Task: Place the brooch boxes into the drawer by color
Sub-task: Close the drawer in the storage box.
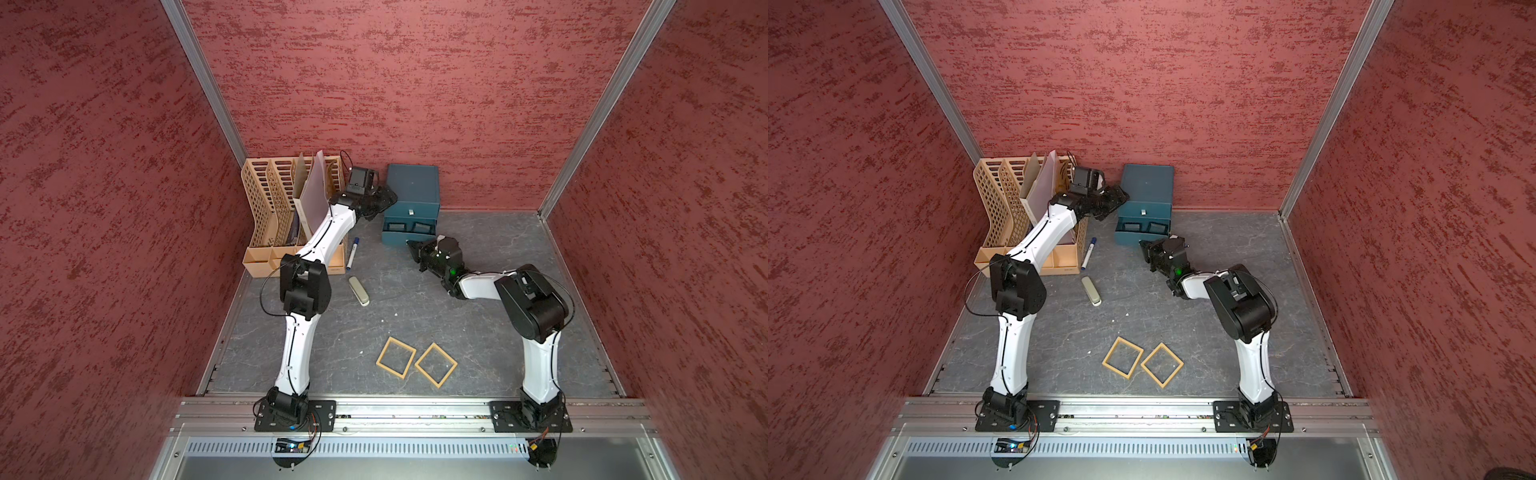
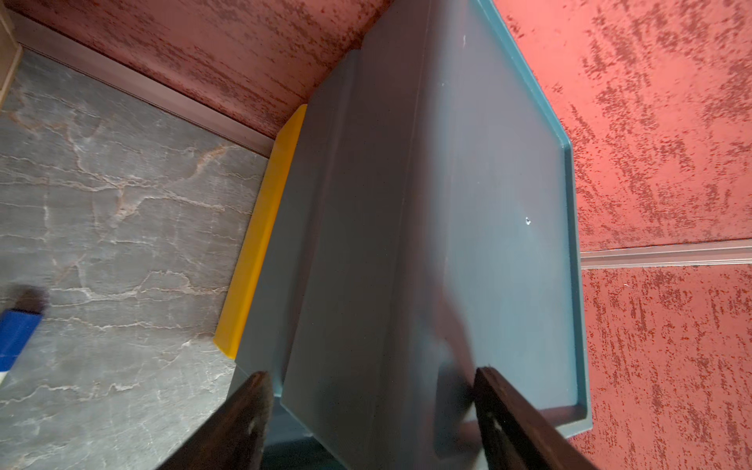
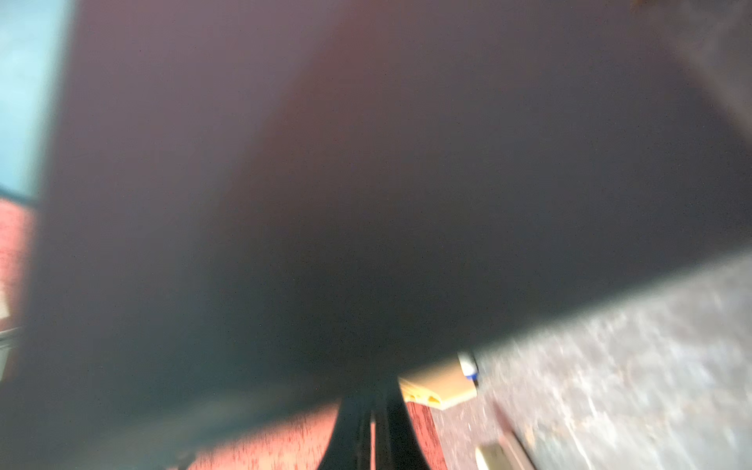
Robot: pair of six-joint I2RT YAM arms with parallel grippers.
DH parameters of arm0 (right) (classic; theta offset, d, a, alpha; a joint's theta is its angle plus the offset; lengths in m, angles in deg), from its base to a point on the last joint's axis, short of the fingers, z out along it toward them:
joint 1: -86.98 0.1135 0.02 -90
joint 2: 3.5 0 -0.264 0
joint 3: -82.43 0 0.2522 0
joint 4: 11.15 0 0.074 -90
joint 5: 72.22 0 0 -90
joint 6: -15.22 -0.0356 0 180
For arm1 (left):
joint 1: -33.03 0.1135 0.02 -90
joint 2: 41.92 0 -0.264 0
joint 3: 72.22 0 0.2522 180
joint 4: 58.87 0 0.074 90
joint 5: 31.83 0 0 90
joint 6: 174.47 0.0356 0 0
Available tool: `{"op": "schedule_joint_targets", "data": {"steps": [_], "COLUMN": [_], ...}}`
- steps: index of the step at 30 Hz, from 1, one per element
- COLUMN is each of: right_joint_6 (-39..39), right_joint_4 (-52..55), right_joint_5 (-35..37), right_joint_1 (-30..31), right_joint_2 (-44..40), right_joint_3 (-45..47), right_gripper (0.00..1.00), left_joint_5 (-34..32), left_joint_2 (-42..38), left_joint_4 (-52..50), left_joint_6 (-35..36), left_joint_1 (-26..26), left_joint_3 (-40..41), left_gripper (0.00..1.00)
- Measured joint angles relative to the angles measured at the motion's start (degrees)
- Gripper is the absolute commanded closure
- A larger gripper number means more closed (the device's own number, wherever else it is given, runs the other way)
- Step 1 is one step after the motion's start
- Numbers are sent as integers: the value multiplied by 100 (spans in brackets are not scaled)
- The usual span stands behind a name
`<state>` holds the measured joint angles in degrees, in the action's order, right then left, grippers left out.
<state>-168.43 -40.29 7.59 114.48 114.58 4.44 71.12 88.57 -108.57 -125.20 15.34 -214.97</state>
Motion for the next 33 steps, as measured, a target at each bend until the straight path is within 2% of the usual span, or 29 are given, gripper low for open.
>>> {"op": "schedule_joint_targets", "data": {"steps": [12, 17, 33], "right_joint_6": [-37, -48, -122], "right_joint_4": [332, 376, 426], "right_joint_5": [-11, -26, -199], "right_joint_1": [-297, -337, -452], "right_joint_2": [562, 682, 1014], "right_joint_3": [-962, -1115, -1513], "right_gripper": [100, 100, 100], "left_joint_5": [-4, -83, -258], "left_joint_2": [-13, -66, -219], "left_joint_4": [2, 46, 256], "left_joint_6": [-81, -101, -146], "left_joint_1": [-28, -98, -160], "left_joint_3": [9, 81, 358], "left_gripper": [22, 26, 27]}}
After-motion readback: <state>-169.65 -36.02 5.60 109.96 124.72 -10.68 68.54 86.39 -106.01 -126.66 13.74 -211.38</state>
